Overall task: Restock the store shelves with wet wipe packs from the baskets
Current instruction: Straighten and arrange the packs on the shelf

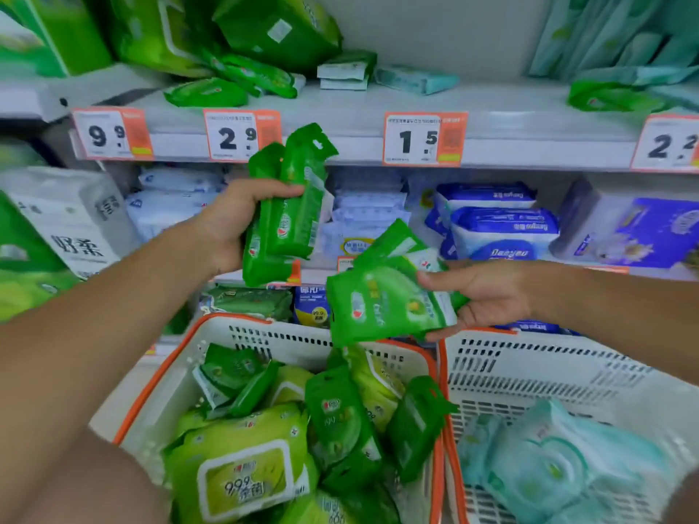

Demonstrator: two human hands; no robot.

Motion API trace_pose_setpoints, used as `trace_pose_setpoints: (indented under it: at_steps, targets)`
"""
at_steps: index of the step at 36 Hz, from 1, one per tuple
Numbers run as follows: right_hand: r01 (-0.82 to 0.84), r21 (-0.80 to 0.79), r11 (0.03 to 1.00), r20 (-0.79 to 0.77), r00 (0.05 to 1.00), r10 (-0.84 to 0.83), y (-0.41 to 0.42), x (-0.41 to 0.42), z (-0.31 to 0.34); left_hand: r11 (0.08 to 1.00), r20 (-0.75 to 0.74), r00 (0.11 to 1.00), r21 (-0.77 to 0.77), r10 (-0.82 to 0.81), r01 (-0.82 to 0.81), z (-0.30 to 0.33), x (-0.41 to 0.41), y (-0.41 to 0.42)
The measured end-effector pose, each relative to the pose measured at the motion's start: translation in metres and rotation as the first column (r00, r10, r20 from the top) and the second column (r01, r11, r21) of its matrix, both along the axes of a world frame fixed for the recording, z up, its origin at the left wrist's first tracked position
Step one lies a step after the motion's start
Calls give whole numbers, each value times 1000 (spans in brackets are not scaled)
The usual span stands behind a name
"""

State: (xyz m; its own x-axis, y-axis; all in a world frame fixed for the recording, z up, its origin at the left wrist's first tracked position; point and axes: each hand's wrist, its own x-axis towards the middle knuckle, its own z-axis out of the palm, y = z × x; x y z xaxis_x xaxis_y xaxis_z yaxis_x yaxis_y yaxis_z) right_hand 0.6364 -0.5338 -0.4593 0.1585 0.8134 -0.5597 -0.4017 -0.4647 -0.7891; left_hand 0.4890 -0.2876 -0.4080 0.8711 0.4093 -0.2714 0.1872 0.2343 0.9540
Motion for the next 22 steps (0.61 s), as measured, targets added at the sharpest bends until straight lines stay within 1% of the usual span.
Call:
trace_pose_setpoints:
  at_steps: [2,4,5,6,7,8,9,10,11,12,14,16,17,20,21,22]
  targets:
    - [-79,-135,988,126,987,97,7,-9,-18,997,-40,999,80,-16,19,-1,-1,-3]
    - [-52,-211,976,306,945,117,15,-10,-24,991,-96,995,132,-13,26,-3,-1,-5]
    - [-5,-190,982,450,888,92,18,-8,-22,989,-125,992,146,-13,31,-5,-2,-6]
    - [6,-158,987,648,755,99,20,-5,-19,987,-153,988,154,-10,34,-6,-3,-5]
    - [-35,-139,990,858,495,138,21,-2,-13,987,-175,985,156,-3,31,-8,-3,-5]
    - [-83,-135,987,980,136,145,22,1,-7,989,-189,982,149,11,17,-8,-4,-3]
    - [-145,-128,981,970,-223,94,23,2,-1,991,-195,980,135,27,0,-9,-5,-1]
    - [-194,-119,974,876,-483,11,23,0,5,993,-195,980,116,37,-14,-9,-7,1]
    - [-224,-89,970,780,-622,-72,23,-4,12,995,-195,980,98,41,-22,-10,-8,4]
    - [-246,-35,969,711,-687,-149,24,-9,19,996,-201,979,86,42,-25,-10,-10,7]
    - [-240,61,969,607,-762,-227,28,-16,27,997,-230,972,73,42,-25,-11,-14,13]
    - [-232,102,967,527,-812,-251,33,-19,31,996,-253,966,79,57,-38,-12,-17,18]
    - [-224,114,968,513,-821,-250,33,-20,32,995,-255,965,88,59,-38,-13,-17,20]
    - [-170,126,977,580,-787,-211,31,-22,30,993,-210,976,113,64,-41,-12,-20,20]
    - [-161,90,983,627,-758,-182,31,-24,24,989,-192,978,136,76,-50,-11,-20,21]
    - [-159,17,987,689,-714,-126,29,-28,18,981,-179,979,180,98,-66,-11,-19,21]
